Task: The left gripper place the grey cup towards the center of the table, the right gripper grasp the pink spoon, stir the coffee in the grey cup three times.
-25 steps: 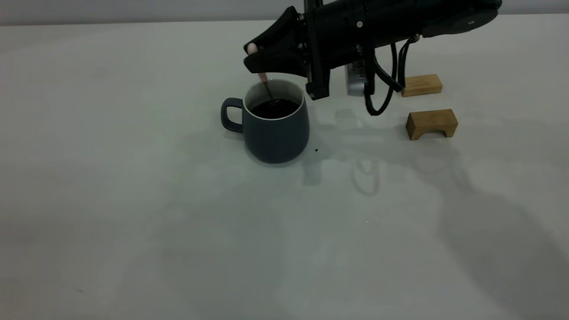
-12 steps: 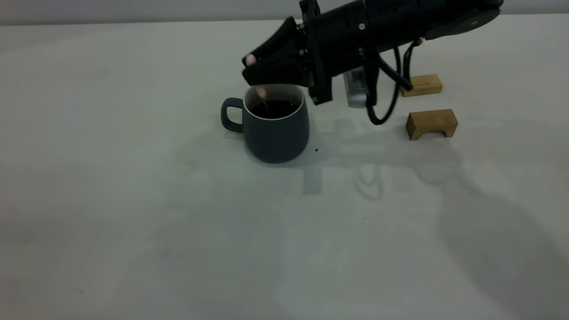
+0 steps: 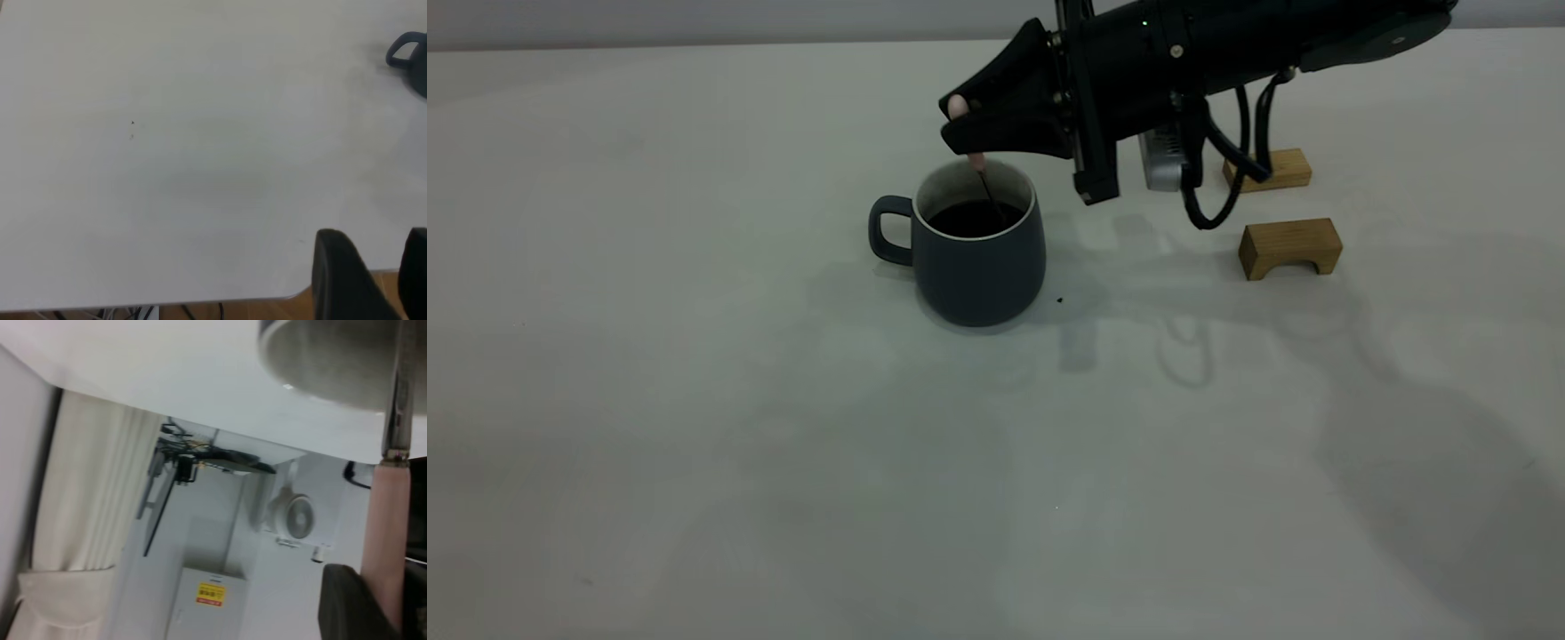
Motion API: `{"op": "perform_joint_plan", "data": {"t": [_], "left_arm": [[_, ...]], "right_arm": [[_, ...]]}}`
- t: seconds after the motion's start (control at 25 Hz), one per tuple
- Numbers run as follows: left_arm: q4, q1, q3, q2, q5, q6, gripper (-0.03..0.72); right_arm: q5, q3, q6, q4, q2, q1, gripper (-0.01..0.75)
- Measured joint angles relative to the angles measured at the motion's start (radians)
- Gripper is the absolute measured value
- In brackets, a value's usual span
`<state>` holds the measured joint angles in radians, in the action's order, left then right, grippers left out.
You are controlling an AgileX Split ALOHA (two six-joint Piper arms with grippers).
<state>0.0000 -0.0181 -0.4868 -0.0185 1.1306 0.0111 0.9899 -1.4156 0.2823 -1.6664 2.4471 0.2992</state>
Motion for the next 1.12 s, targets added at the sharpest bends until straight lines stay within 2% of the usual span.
{"op": "perform_joint_plan", "data": {"t": [0.12, 0.2, 0.44, 0.6, 0.72, 0.84, 1.12], "left_arm": [[0.0, 0.0, 0.0, 0.0, 0.0, 0.0, 0.287], [0.0, 0.0, 0.0, 0.0, 0.0, 0.0, 0.287], [0.0, 0.0, 0.0, 0.0, 0.0, 0.0, 0.287], [0.0, 0.0, 0.0, 0.0, 0.0, 0.0, 0.287], [0.0, 0.0, 0.0, 0.0, 0.0, 0.0, 0.287], [0.0, 0.0, 0.0, 0.0, 0.0, 0.0, 0.287], [0.0, 0.0, 0.0, 0.0, 0.0, 0.0, 0.287]], "right_arm": [[0.009, 0.0, -0.006, 0.029, 0.0, -0.001, 0.187], [0.025, 0.0, -0.027, 0.046, 0.0, -0.001, 0.265], [0.08, 0.0, -0.118, 0.093, 0.0, -0.001, 0.57], [0.084, 0.001, -0.215, 0.154, -0.027, -0.001, 0.683], [0.084, 0.003, -0.275, 0.238, -0.106, -0.001, 0.69], [0.086, 0.004, -0.298, 0.348, -0.224, -0.001, 0.653], [0.088, 0.007, -0.216, 0.86, -0.554, -0.013, 0.452]]}}
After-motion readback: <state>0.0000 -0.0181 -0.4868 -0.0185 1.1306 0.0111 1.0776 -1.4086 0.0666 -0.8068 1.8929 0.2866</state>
